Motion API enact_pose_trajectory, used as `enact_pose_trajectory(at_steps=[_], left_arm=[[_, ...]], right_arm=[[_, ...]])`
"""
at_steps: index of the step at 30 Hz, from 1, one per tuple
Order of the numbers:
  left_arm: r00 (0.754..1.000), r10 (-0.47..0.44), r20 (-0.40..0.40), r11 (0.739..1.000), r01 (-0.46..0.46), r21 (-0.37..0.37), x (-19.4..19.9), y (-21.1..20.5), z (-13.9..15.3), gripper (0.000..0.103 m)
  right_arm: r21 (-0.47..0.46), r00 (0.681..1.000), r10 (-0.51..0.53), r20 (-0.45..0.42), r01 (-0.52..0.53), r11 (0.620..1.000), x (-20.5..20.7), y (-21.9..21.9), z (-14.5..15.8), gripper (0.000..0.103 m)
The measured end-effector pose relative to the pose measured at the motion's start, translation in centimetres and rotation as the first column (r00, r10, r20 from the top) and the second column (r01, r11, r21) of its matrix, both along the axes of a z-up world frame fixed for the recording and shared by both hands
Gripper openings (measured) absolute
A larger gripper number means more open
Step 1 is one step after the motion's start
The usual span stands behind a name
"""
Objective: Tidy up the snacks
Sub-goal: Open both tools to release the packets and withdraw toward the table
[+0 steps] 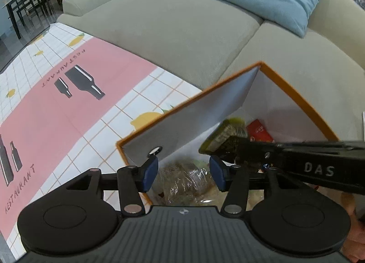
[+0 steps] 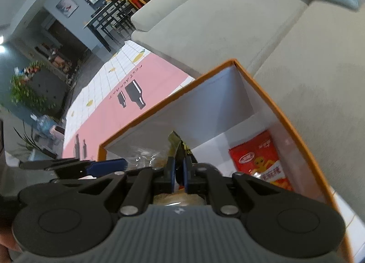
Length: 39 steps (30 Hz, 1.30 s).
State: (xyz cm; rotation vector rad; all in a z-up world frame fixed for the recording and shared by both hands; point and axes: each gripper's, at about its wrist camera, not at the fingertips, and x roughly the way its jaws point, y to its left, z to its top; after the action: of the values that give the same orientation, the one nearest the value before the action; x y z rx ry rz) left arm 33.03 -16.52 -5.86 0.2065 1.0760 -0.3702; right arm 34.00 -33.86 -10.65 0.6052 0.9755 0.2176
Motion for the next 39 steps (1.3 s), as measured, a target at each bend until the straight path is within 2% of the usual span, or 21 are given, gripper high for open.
enact_pose_trajectory(at_steps=[1, 6, 10, 12, 13, 14, 18, 21, 28, 32, 34, 36, 39], left_arm=[[1.0, 0.006, 0.003, 1.0, -0.006, -0.008, -0.1, 0.3, 0.3, 0.066], [1.0, 0.017, 0.017, 0.999, -0.016, -0.052, -0.9, 1.3, 2.0, 0.066], [0.998, 0.048, 0.044, 0.997, -0.045, -0.066, -1.8, 2.2, 3.2, 0.068], [0.996, 0.063, 0.055, 0.995, -0.058, -0.077, -2.5, 3.0, 3.8, 0.068], [0.996, 0.069, 0.06, 0.995, -0.064, -0.081, -2.8, 3.3, 4.0, 0.068], [0.995, 0.076, 0.063, 0.994, -0.071, -0.083, -3.1, 3.6, 4.3, 0.068], [0.991, 0.104, 0.08, 0.991, -0.097, -0.088, -4.2, 4.8, 5.3, 0.068], [0.988, 0.128, 0.089, 0.989, -0.12, -0.091, -5.3, 5.7, 6.3, 0.068], [0.972, 0.185, 0.144, 0.976, -0.165, -0.14, -8.7, 8.9, 8.3, 0.068], [0.956, 0.211, 0.204, 0.969, -0.178, -0.169, -11.3, 11.3, 8.8, 0.07], [0.946, 0.23, 0.231, 0.96, -0.182, -0.211, -12.9, 12.9, 9.0, 0.075], [0.939, 0.258, 0.226, 0.95, -0.204, -0.238, -14.0, 14.5, 8.8, 0.075], [0.923, 0.315, 0.22, 0.938, -0.268, -0.218, -15.2, 16.8, 8.1, 0.075]], right_arm=[[0.014, 1.0, -0.002, -0.008, 0.002, 1.0, 0.0, 0.1, -0.1, 0.004], [0.018, 1.0, 0.013, -0.018, -0.013, 1.0, -0.2, 1.1, 0.1, 0.007], [0.06, 0.999, 0.005, -0.038, -0.003, 0.998, -0.1, 1.6, 0.2, 0.008], [0.081, 0.999, -0.004, -0.035, 0.006, 0.997, -0.3, 1.7, 0.4, 0.01], [0.079, 0.999, -0.007, -0.035, 0.01, 0.997, -0.4, 1.7, 0.6, 0.015], [0.072, 0.999, -0.009, -0.033, 0.011, 0.997, -0.6, 1.8, 0.8, 0.019], [0.019, 0.999, -0.004, -0.038, 0.005, 1.0, -1.4, 2.3, 1.8, 0.021], [-0.051, 1.0, 0.003, -0.031, -0.005, 0.999, -2.3, 2.9, 2.9, 0.028], [-0.234, 0.997, 0.025, 0.08, -0.005, 0.972, -6.3, 5.5, 6.7, 0.041], [-0.259, 0.988, 0.035, 0.152, 0.006, 0.966, -9.2, 7.3, 8.4, 0.041], [-0.261, 0.982, 0.04, 0.184, 0.01, 0.965, -10.4, 8.2, 8.9, 0.041], [-0.265, 0.974, 0.057, 0.218, 0.003, 0.964, -11.7, 9.4, 9.4, 0.041], [-0.275, 0.959, 0.101, 0.265, -0.025, 0.961, -13.2, 11.8, 9.8, 0.042]])
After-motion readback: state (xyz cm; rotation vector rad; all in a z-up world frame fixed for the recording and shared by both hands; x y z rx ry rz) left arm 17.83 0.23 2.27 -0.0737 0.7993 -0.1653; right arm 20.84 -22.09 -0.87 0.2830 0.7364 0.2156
